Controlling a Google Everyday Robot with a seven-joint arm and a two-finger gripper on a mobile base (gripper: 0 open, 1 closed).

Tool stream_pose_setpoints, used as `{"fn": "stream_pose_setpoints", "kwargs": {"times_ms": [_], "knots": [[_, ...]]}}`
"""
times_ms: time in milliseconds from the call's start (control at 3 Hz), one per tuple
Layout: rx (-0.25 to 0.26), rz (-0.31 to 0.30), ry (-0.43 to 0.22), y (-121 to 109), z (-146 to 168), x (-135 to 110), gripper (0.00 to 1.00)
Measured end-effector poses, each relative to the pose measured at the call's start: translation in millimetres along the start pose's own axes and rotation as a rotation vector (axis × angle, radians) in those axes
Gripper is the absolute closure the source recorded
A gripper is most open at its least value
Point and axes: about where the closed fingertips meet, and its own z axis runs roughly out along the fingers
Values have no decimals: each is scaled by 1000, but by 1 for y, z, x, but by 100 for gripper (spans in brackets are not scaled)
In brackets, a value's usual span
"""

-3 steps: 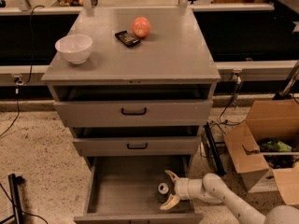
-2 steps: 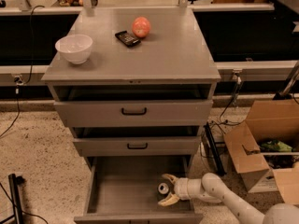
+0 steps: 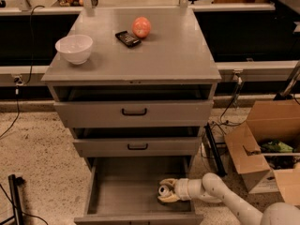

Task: Pick green can from bottom drawer and place on counter

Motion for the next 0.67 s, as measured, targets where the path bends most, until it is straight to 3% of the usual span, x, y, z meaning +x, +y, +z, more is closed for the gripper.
{"fn": "stream_pose_setpoints", "kwargs": {"times_ms": [333, 667], "knots": [[-10, -1, 4, 0, 1, 0, 88], [-22, -2, 6, 1, 1, 0, 100]]}}
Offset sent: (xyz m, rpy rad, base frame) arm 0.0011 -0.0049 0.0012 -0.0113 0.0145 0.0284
